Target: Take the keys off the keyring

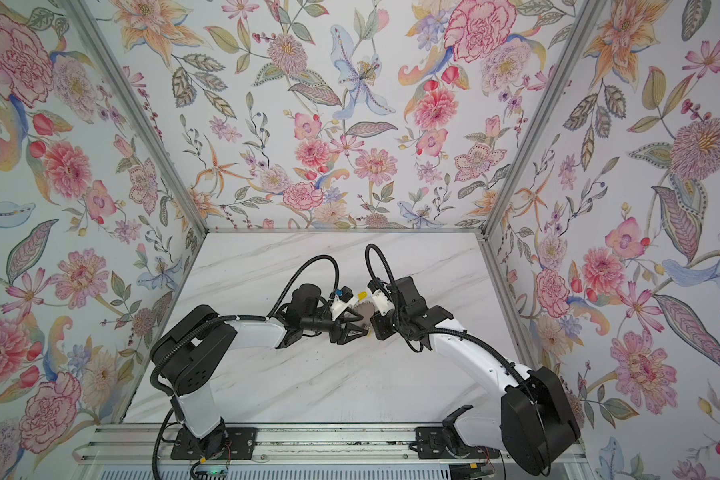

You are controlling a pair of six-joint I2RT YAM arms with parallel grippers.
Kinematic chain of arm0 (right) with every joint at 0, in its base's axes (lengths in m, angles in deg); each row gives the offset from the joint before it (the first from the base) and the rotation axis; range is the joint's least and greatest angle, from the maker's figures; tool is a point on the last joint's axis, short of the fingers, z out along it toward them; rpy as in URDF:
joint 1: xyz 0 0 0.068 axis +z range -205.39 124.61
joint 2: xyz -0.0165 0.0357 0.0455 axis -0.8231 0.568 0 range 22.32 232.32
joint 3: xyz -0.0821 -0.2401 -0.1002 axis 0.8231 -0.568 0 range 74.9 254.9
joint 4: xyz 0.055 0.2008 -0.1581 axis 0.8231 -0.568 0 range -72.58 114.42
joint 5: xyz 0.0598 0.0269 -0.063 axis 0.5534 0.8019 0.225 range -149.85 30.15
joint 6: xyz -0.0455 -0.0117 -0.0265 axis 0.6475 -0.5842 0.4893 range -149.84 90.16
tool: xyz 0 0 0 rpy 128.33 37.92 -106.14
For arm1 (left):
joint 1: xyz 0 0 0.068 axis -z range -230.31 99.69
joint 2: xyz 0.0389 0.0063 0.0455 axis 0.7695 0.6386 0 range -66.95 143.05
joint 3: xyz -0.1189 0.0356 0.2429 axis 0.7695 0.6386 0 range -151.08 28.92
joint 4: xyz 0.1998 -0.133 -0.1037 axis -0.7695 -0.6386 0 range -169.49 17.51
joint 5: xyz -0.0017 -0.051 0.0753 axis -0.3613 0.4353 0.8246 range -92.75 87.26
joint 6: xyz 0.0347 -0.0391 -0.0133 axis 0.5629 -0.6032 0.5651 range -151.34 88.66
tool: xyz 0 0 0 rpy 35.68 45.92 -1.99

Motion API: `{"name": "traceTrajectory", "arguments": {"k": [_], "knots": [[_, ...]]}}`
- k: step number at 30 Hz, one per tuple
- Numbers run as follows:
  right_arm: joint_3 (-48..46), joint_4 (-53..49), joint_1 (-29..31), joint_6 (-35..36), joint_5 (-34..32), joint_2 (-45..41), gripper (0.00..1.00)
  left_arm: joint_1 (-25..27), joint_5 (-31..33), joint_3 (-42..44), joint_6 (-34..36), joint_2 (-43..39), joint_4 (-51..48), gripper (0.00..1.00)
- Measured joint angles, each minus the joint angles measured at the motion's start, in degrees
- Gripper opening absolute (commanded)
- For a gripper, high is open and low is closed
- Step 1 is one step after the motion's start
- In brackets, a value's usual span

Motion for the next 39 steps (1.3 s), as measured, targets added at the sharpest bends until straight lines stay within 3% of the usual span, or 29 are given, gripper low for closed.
{"name": "traceTrajectory", "arguments": {"k": [7,12,22,33,37,39], "knots": [[0.0,-0.6,-0.1,0.2,0.8,0.0,0.06,-0.7,-1.8,-4.2,1.0,0.5,-0.2,0.67],[0.0,-1.8,-0.4,0.2,0.8,0.0,0.04,-3.9,-3.7,-4.3,0.7,0.7,1.7,0.67],[0.0,-2.2,-2.7,0.7,4.9,-0.7,0.04,-6.3,-17.0,-9.2,-2.0,8.1,3.4,0.62],[2.1,-3.7,-3.4,0.9,7.5,-0.7,0.04,-6.1,-23.7,-13.8,-2.2,10.6,3.5,0.57],[2.8,-3.7,-3.5,0.9,8.2,0.1,0.04,-5.6,-25.9,-11.6,-10.6,12.9,15.4,0.57],[2.8,-3.7,-3.5,0.9,8.3,0.3,0.04,-5.4,-27.5,-11.0,-21.9,16.1,29.6,0.52]]}}
